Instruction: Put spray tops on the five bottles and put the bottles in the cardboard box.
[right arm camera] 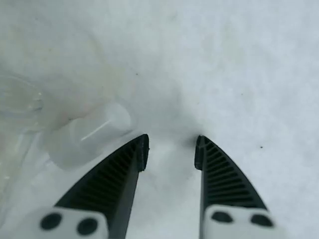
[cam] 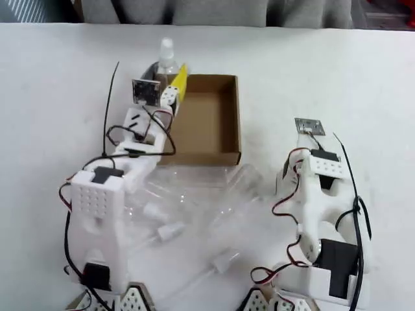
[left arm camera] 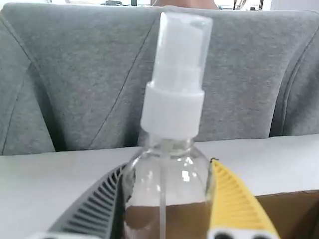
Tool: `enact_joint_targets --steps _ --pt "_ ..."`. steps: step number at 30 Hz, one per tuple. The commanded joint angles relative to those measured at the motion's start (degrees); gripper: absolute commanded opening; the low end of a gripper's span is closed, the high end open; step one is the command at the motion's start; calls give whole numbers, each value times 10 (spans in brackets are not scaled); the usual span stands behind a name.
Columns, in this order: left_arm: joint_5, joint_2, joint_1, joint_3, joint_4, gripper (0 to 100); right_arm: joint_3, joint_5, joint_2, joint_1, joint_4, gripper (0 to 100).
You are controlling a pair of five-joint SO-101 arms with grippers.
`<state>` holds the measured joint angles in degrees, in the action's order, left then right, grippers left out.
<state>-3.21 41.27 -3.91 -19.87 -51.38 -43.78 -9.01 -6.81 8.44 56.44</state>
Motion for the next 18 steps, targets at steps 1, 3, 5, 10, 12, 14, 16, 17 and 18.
enact_joint_targets --steps 1,3,5,10,12,14,16,17,18 --pt "0 -8 7 25 4 129 3 -7 -16 4 -5 134" --pt "0 -11 7 28 35 176 3 -7 -16 4 -5 134" --pt "-3 -11 7 30 50 202 3 -7 -16 4 -5 134" --pt "-25 -12 12 30 53 233 3 -7 -16 4 -5 134" --pt "-25 -12 14 29 53 251 3 -7 -16 4 -6 134" --pt "-25 -13 14 27 53 277 3 -7 -16 4 -6 134" --pt "-25 -13 14 25 53 297 3 -7 -16 4 -6 134" --pt "-25 -13 14 25 53 301 3 -7 -16 4 -6 134" --pt "-25 -14 14 25 54 305 3 -7 -16 4 -6 134"
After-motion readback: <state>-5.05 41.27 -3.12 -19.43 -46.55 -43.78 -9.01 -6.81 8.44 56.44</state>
